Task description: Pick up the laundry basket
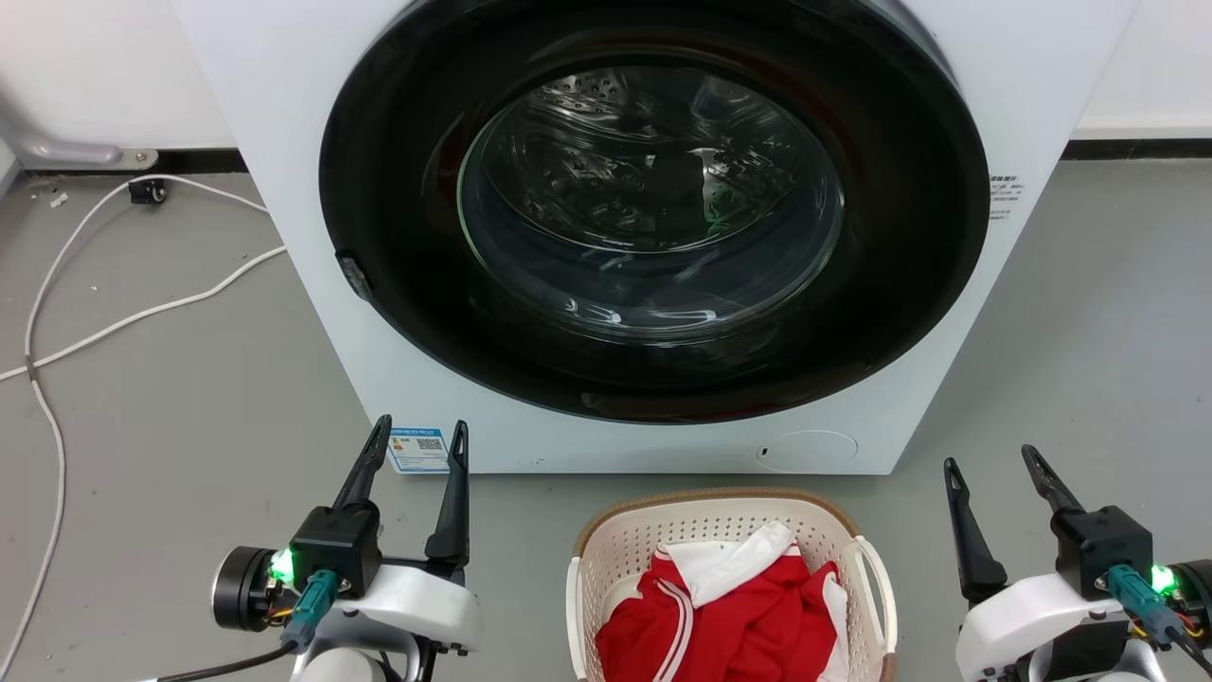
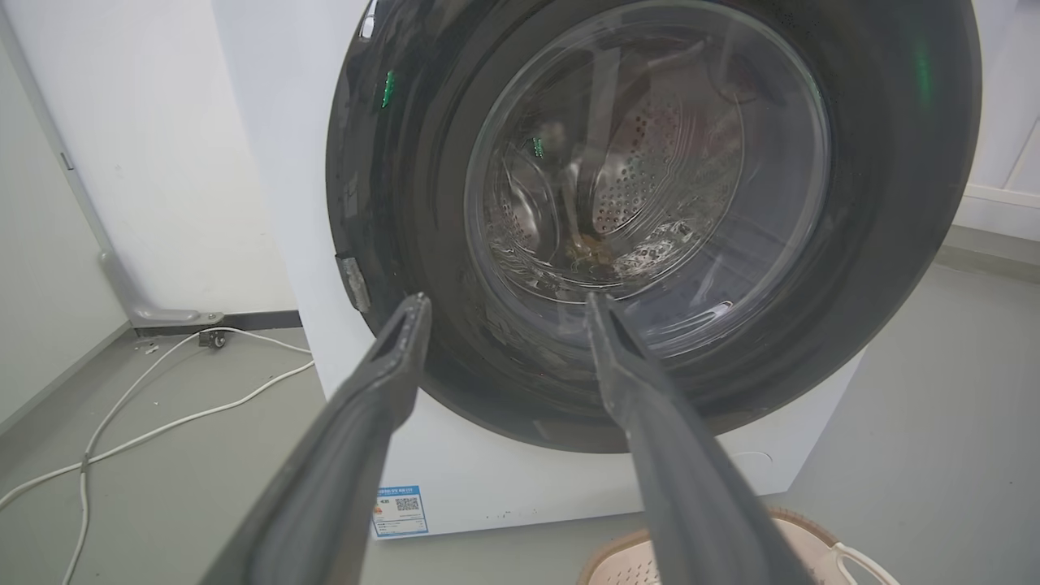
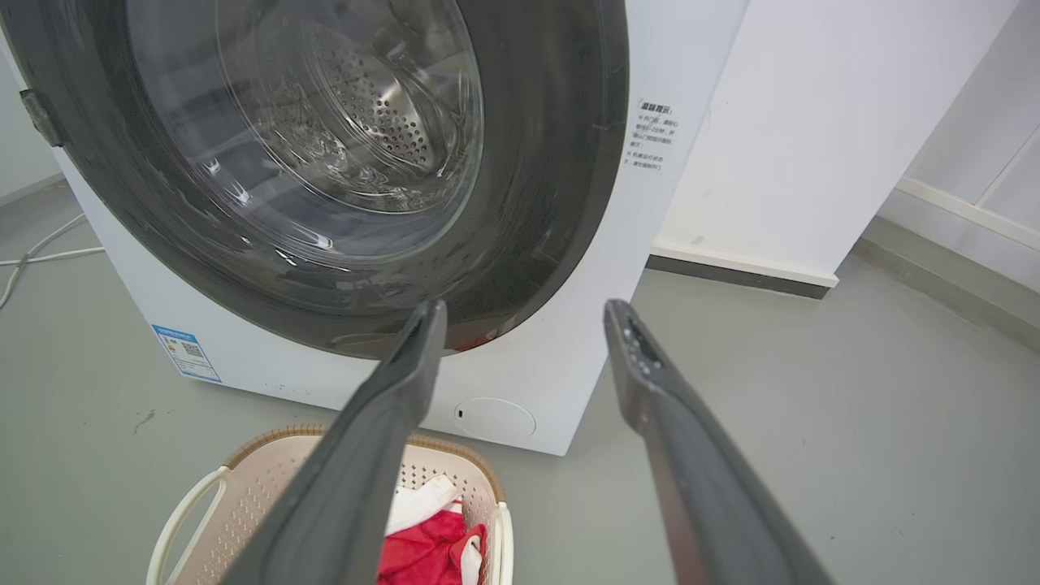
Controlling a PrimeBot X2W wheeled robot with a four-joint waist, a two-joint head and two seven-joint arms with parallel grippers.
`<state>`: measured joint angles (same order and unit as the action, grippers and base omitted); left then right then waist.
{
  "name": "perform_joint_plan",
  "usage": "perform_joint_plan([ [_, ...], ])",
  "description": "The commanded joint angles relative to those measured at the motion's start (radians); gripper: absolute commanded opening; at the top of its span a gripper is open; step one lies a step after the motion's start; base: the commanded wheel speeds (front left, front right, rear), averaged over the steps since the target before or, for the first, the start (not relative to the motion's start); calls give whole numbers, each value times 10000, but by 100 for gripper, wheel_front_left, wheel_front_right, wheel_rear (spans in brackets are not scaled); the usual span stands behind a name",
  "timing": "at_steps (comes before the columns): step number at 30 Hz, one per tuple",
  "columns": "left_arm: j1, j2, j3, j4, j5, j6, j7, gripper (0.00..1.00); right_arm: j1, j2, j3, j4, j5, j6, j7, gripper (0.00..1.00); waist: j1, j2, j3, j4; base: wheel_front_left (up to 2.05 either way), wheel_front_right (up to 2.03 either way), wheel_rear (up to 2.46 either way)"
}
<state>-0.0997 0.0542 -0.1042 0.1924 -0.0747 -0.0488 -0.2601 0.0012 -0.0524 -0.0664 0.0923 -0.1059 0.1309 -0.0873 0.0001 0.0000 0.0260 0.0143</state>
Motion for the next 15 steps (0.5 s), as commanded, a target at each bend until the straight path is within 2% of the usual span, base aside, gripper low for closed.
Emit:
perform_joint_plan([
  [1, -64, -4, 9, -1, -33, -4, -77, 100, 31, 41, -18, -1, 45, -5, -47, 100, -1, 0, 8, 0, 0, 0, 0],
  [15, -366, -35, -177, 599, -41, -46, -63, 100, -288, 36, -261, 523, 93, -5, 176, 100, -1, 0, 469, -154, 0, 0, 0],
])
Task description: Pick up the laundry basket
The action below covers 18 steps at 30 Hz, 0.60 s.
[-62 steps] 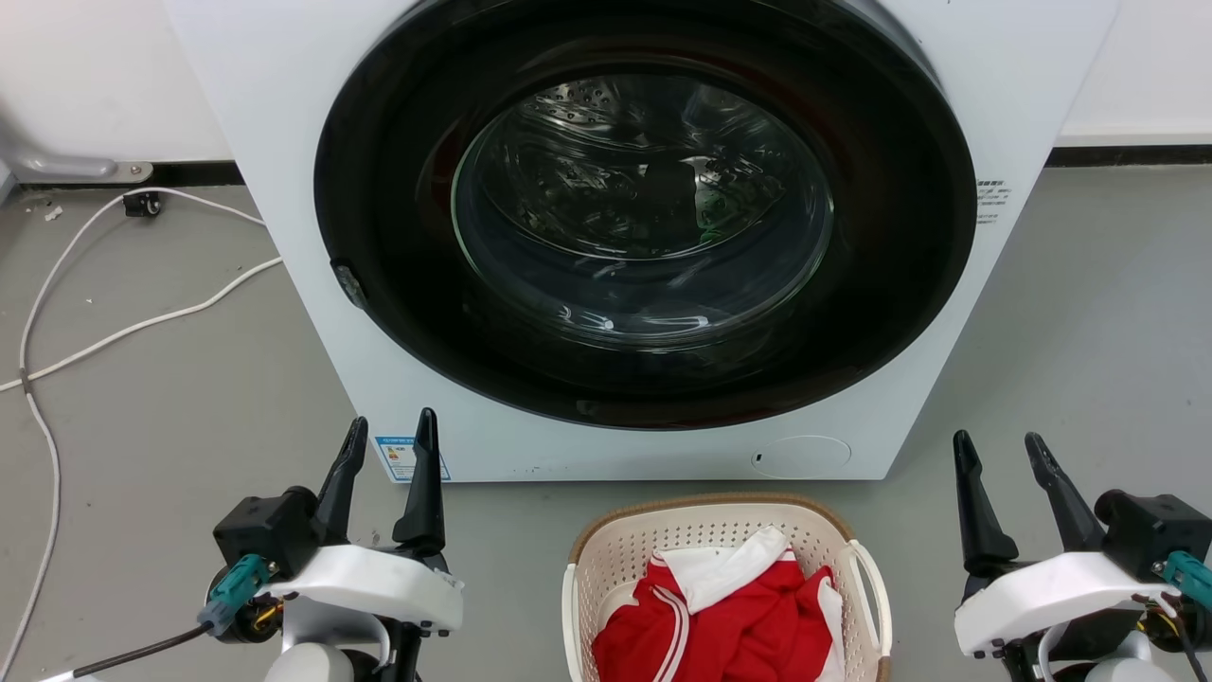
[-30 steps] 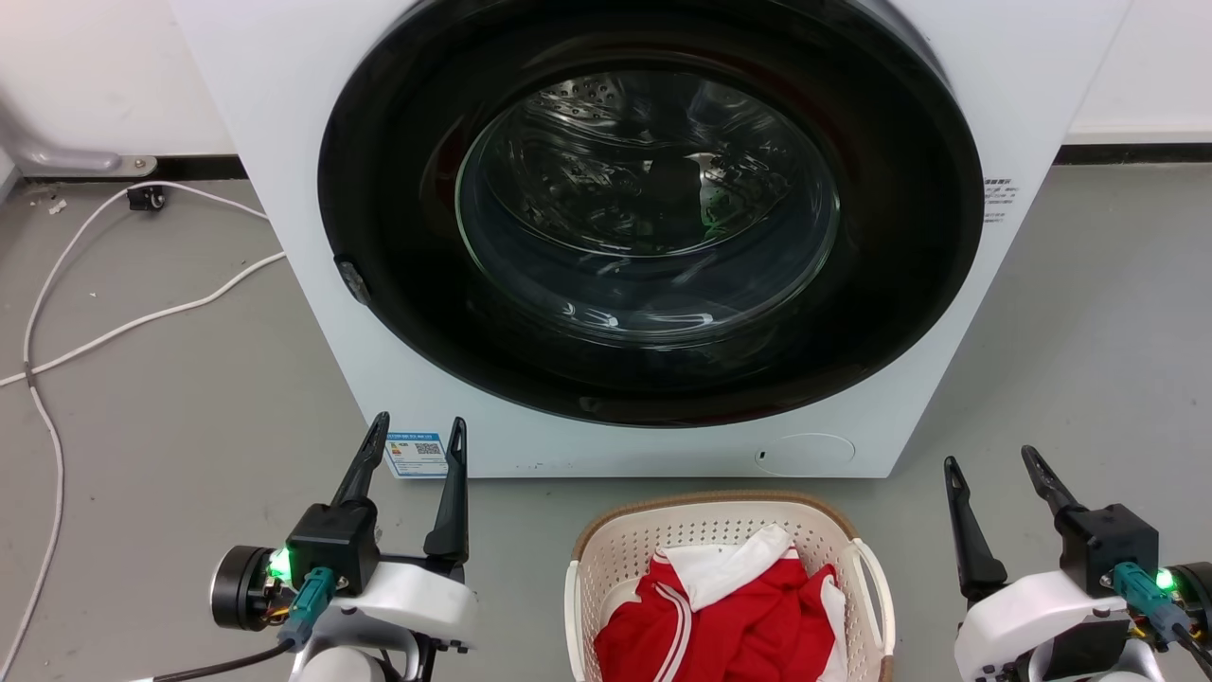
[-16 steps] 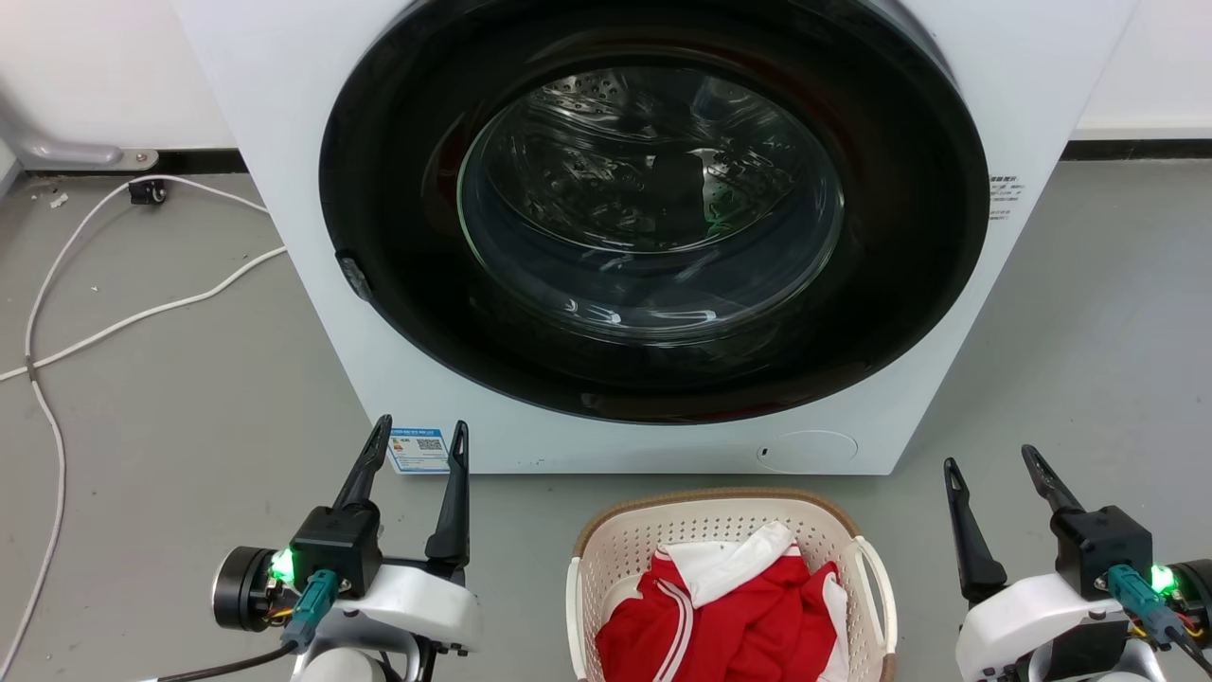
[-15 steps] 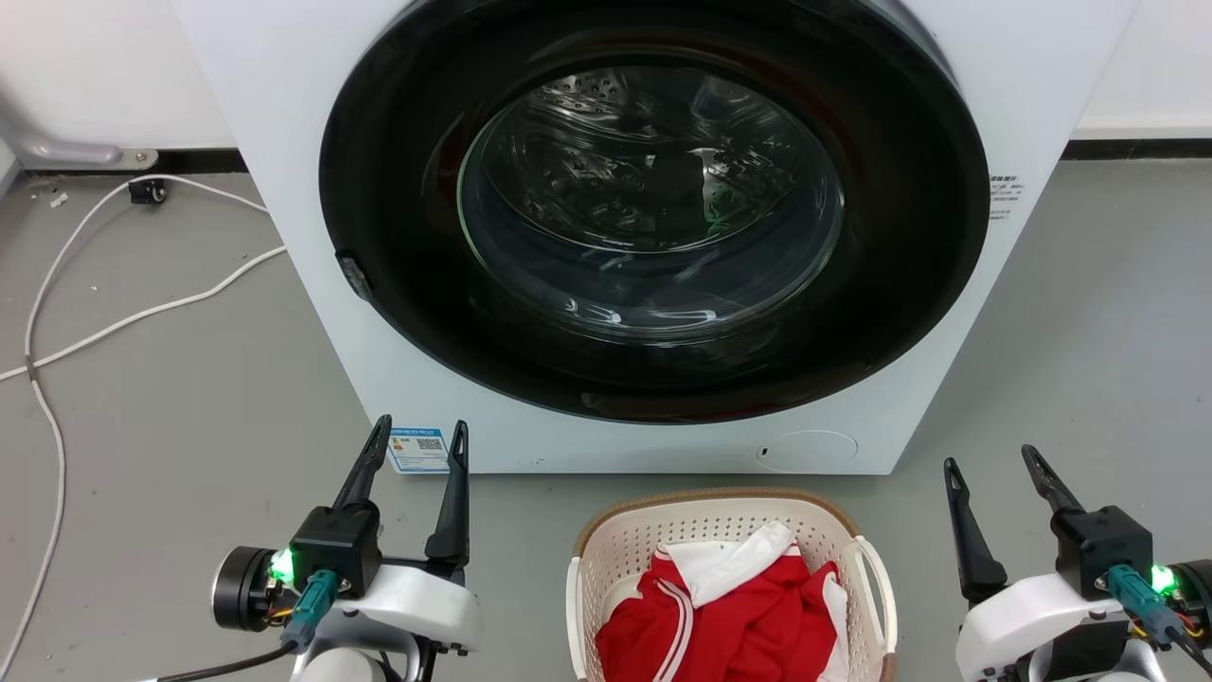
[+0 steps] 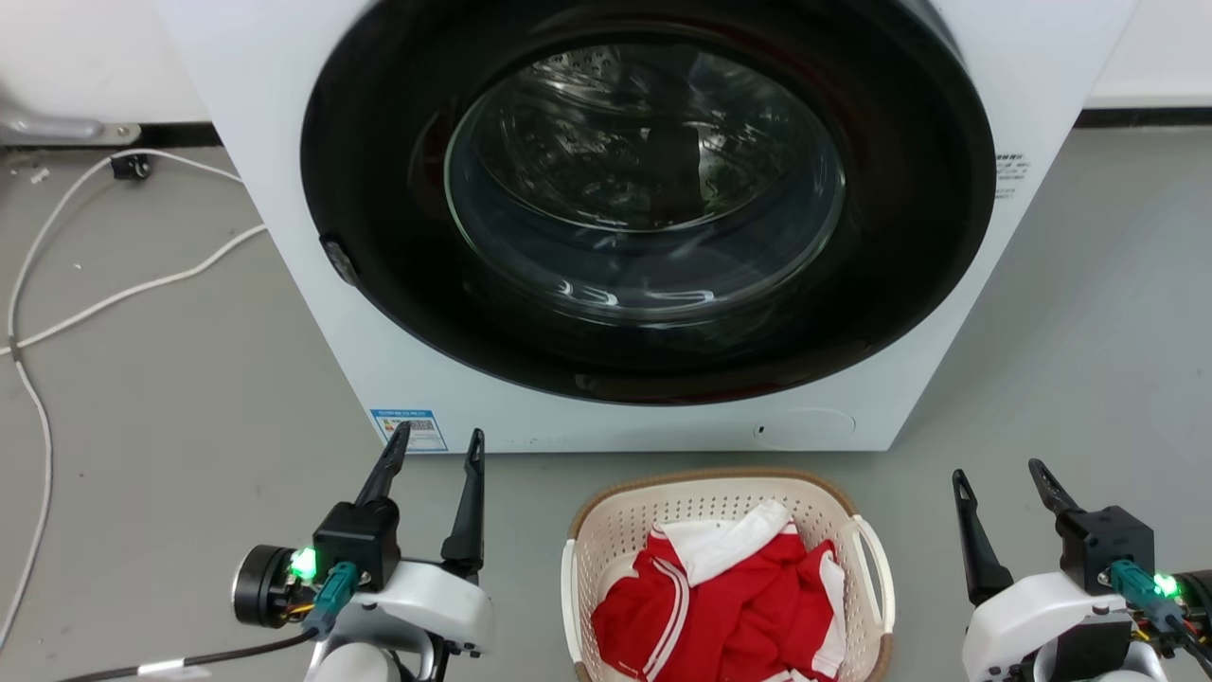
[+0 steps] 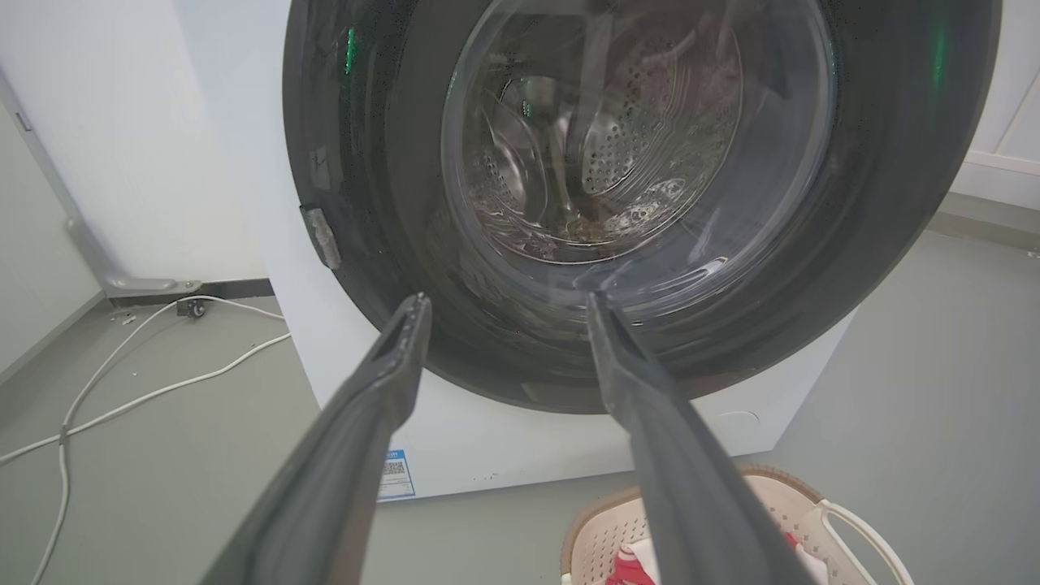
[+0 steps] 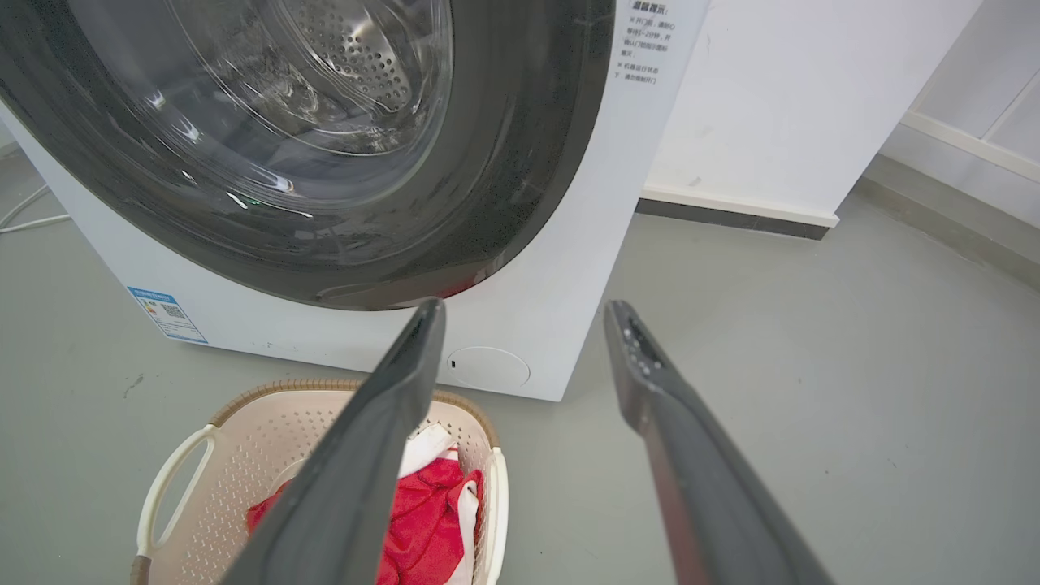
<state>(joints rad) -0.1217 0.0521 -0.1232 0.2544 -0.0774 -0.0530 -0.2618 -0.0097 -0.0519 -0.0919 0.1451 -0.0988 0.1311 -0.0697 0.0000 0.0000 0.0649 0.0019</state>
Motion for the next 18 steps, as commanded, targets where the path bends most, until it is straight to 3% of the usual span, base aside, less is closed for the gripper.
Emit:
perform_joint_plan([
  [1, -191, -13, -46, 113, -45, -13, -46, 100, -193, 31, -36, 104, 31, -7, -9, 100, 0, 0, 174, -48, 0, 0, 0],
  [18, -2024, -16, -1513, 2990, -1115, 97, -37, 100, -2248, 25, -447, 3675, 315, -7, -519, 100, 0, 0, 2439, -250, 0, 0, 0],
])
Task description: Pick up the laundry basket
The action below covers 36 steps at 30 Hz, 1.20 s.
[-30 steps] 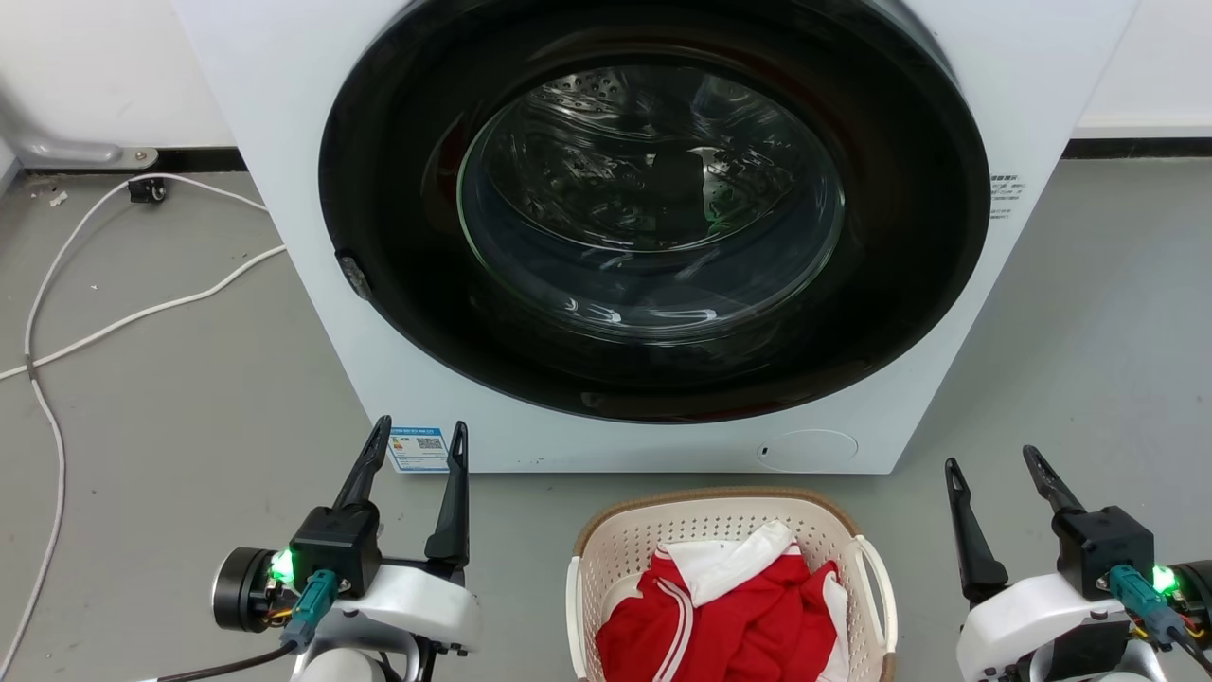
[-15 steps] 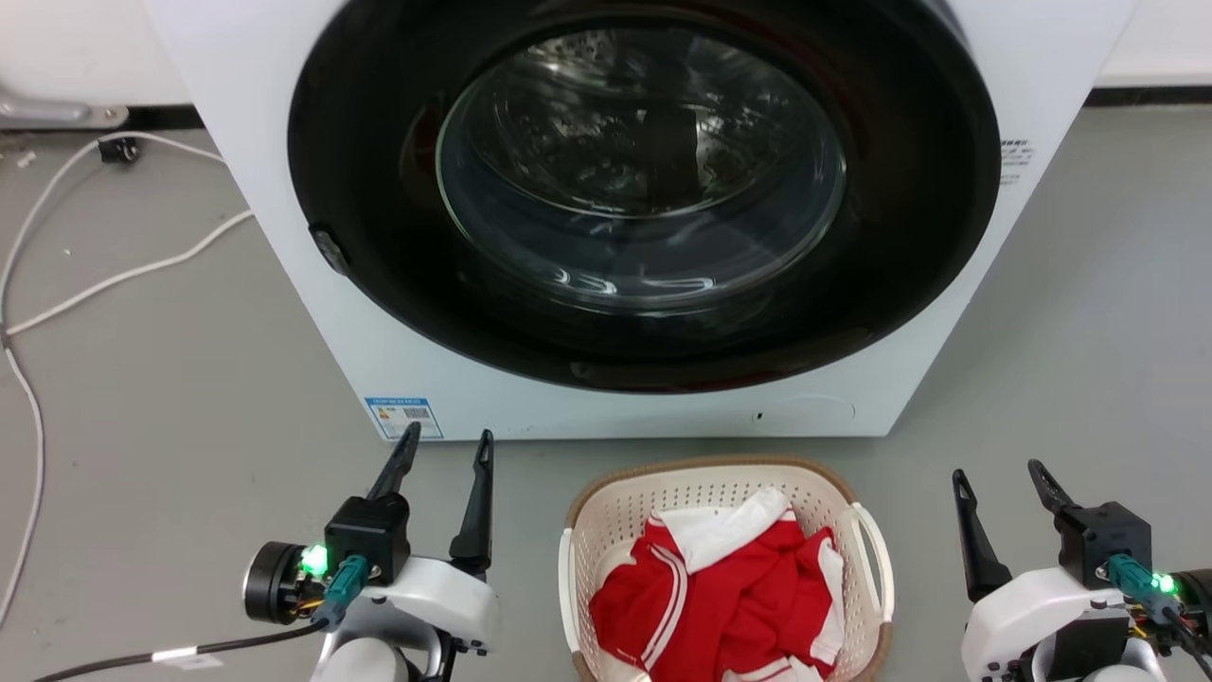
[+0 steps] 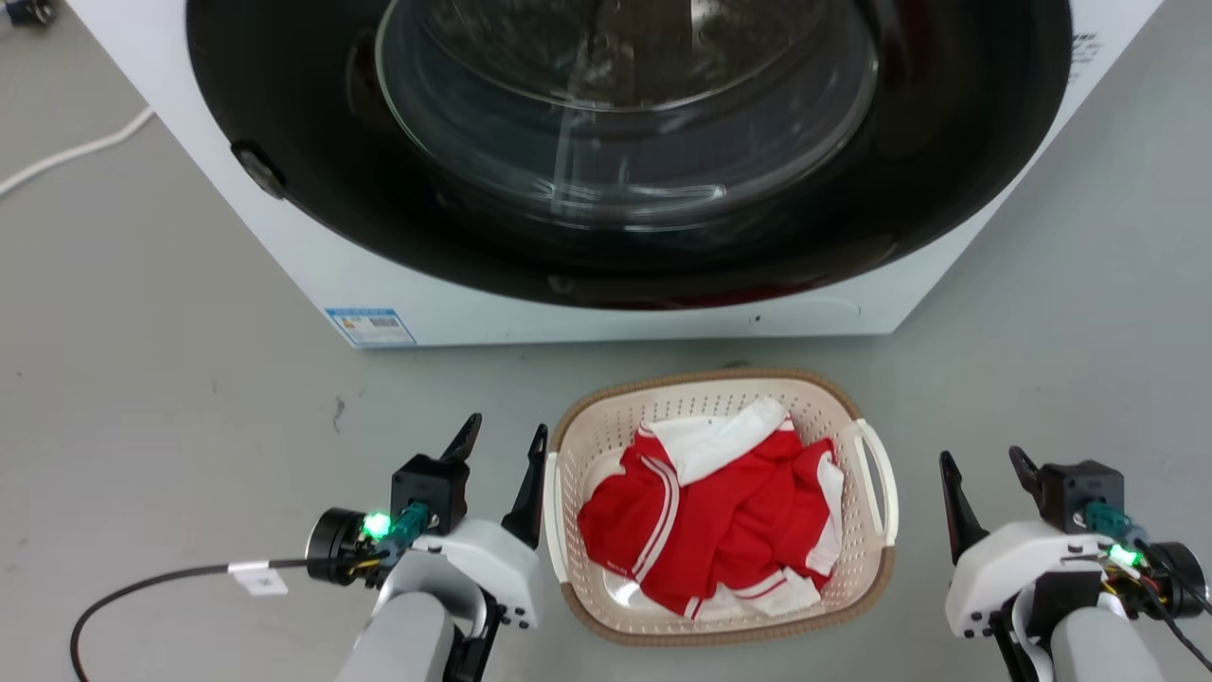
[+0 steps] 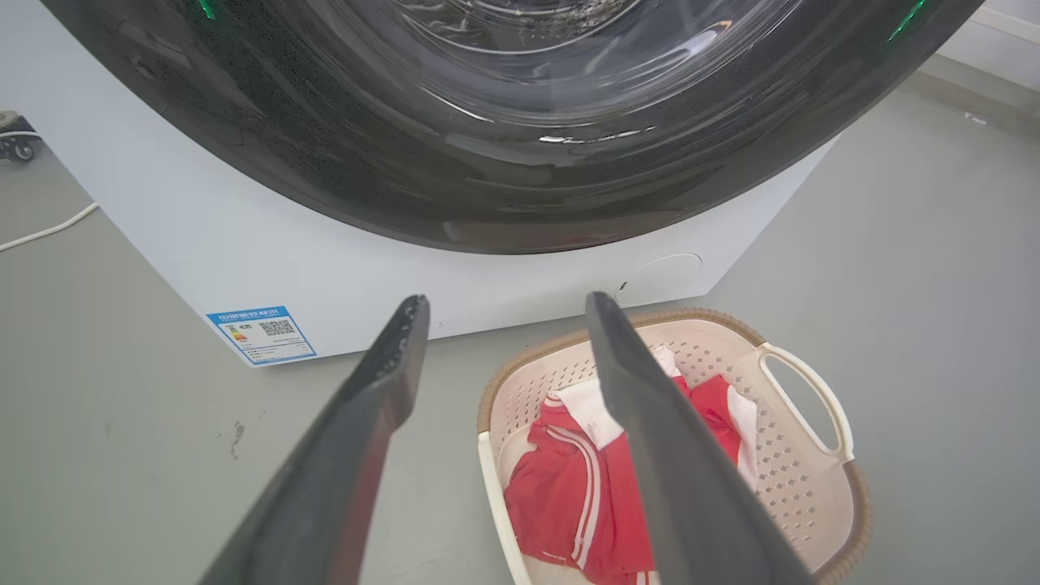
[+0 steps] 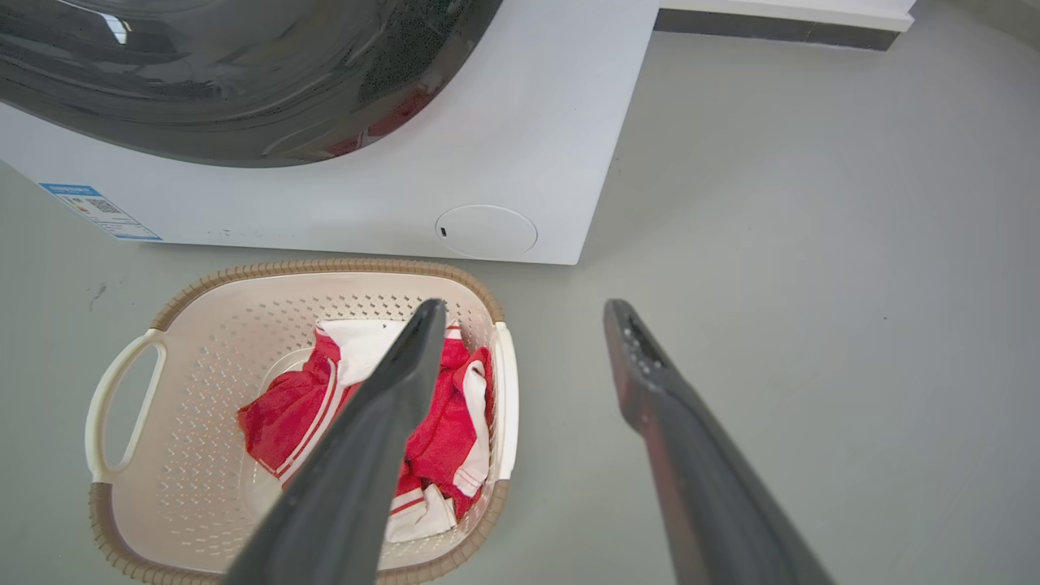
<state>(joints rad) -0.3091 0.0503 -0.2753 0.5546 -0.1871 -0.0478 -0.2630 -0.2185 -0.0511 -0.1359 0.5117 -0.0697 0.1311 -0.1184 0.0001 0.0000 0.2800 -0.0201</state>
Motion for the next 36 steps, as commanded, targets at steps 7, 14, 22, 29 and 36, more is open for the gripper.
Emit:
perform_joint_plan([
  [7, -1242, 2, -321, 1411, -399, 27, 107, 100, -1520, 15, -78, 1901, 92, -7, -392, 100, -1, 0, 1376, -90, 0, 0, 0],
  [14, -2278, 1, -510, 2920, -881, -81, 457, 100, -2958, 14, -84, 3729, 91, -7, -693, 100, -1, 0, 2342, -251, 0, 0, 0],
  [22, -3226, 3, -694, 4217, -1243, -169, 732, 100, -4282, 14, -6, 5392, 173, -7, -814, 100, -1, 0, 3124, -402, 0, 0, 0],
  [29, -4091, 2, -825, 5267, -1599, -209, 960, 100, -5445, 14, 59, 6680, 146, -7, -765, 100, -1, 0, 3839, -490, 0, 0, 0],
  [36, -4879, 4, -932, 6086, -1882, -237, 1159, 100, -6299, 16, 295, 7386, 133, -7, -563, 100, -1, 0, 4545, -527, 0, 0, 0],
])
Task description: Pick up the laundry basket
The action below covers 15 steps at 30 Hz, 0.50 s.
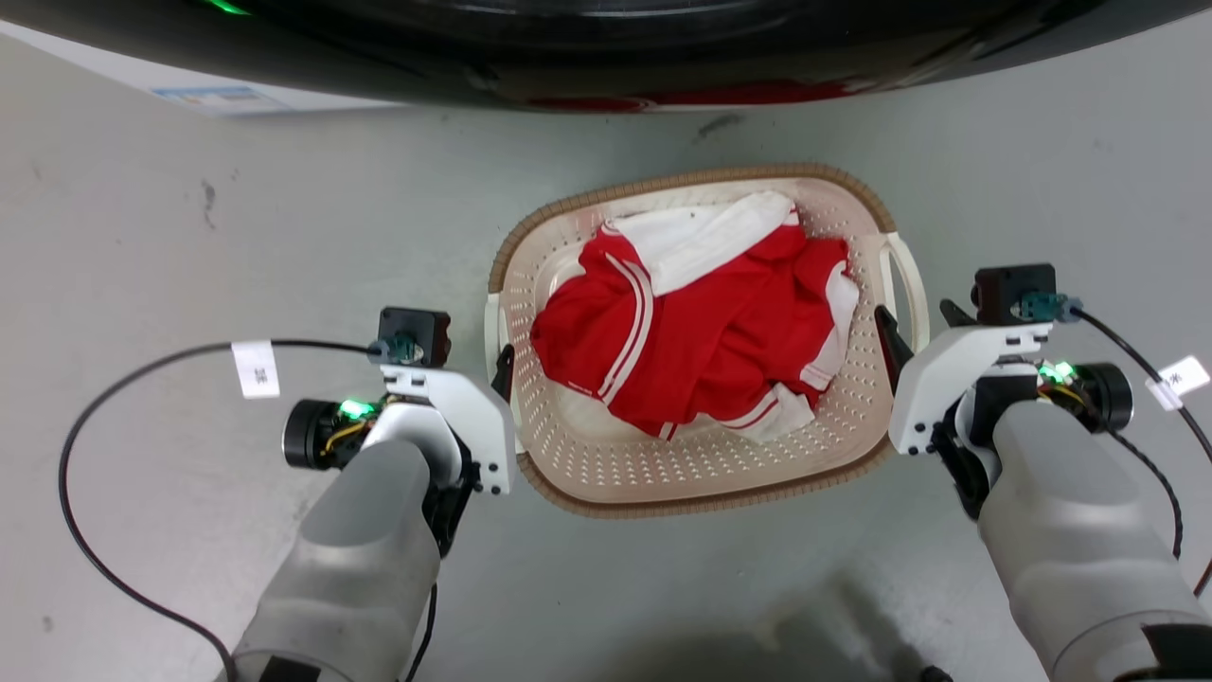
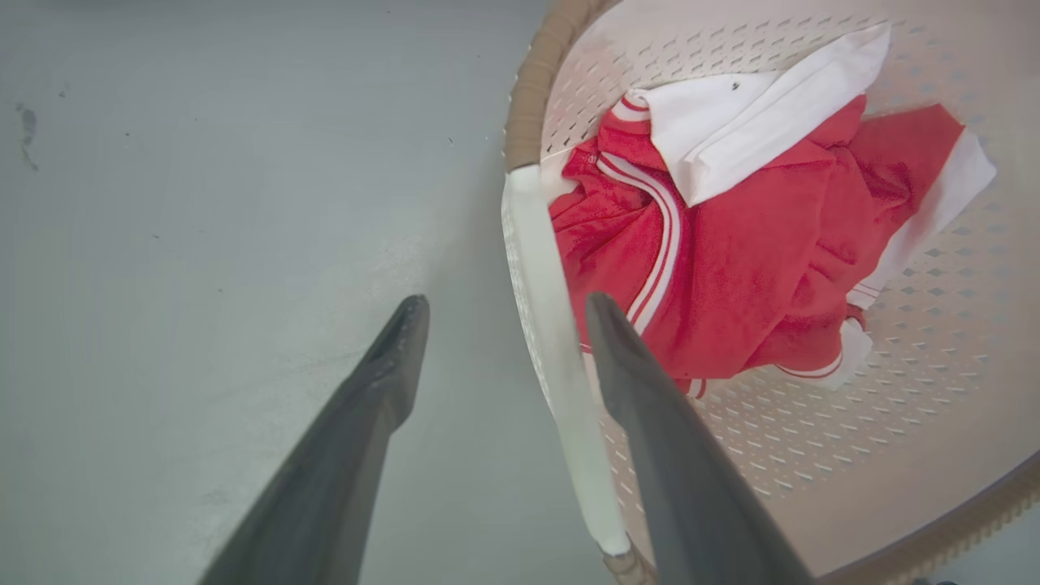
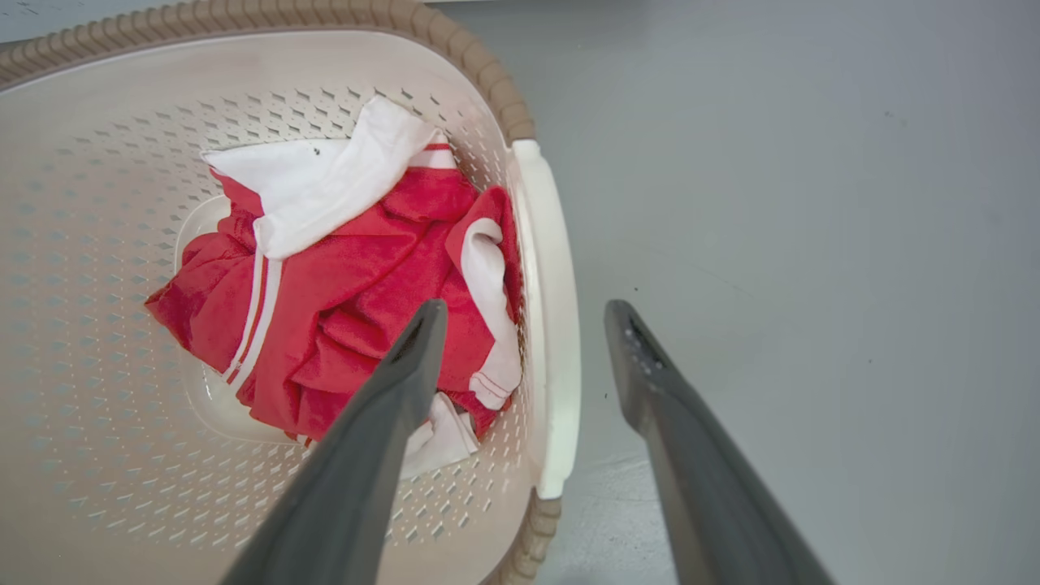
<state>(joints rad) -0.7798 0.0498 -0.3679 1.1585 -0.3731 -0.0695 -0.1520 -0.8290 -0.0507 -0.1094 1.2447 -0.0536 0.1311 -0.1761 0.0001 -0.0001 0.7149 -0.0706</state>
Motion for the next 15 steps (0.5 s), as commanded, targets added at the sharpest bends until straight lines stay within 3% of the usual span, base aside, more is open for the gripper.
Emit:
perform_joint_plan([
  [1, -293, 10, -20, 147, -45, -27, 58, 100, -270, 12, 53, 94, -34, -7, 65, 100, -1, 1, 294, -32, 0, 0, 0],
  [15, -1528, 14, -270, 843, -320, -169, 164, 100, -1078, 10, 379, 405, 417, -7, 499, 100, -1, 1, 1229, -26, 0, 0, 0],
])
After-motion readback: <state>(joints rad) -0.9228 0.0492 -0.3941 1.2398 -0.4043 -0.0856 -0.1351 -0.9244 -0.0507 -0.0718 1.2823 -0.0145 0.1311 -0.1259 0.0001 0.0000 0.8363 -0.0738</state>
